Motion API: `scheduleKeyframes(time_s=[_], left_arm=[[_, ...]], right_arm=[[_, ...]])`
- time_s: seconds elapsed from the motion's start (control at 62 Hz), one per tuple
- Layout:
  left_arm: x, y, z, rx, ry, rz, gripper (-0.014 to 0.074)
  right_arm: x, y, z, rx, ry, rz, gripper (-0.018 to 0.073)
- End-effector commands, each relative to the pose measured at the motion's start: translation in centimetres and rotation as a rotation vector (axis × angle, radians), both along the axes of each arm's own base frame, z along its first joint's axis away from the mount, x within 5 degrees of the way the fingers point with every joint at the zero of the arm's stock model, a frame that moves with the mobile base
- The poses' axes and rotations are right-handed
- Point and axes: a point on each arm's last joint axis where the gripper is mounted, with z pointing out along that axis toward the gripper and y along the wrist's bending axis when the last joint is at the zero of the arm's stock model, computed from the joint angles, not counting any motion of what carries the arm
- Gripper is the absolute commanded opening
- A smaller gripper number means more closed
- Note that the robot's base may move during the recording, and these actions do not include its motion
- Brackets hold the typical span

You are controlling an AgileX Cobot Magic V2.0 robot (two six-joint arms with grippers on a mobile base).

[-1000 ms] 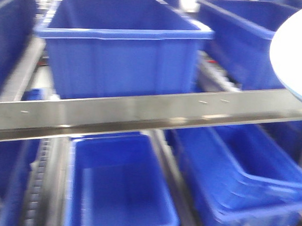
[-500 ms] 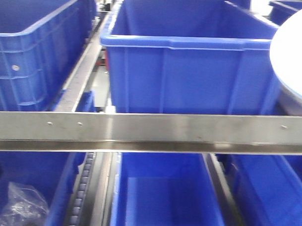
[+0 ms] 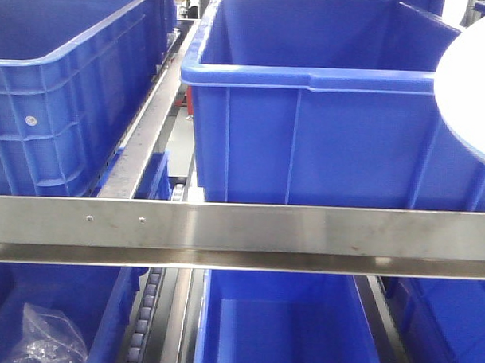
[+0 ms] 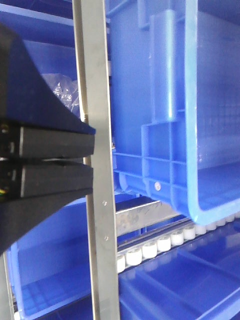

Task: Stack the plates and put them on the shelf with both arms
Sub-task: 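Turn and drive the base up to the rack of blue bins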

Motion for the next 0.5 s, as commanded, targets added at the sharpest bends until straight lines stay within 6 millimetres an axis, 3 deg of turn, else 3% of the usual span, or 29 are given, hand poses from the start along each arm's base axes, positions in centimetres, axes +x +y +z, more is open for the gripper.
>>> scheduleKeyframes(time_s=[0.0,0.484], left_arm=[[0.35,-0.17,1.61,-0.031,-0.095,-0.007,0.0097],[0.35,-0.17,1.61,-0.031,-0.095,-0.007,0.0097]], right_arm=[[0.3,-0.09,1.9,-0.022,-0.121,-0.003,0.0057],[0.3,-0.09,1.9,-0.022,-0.121,-0.003,0.0057]])
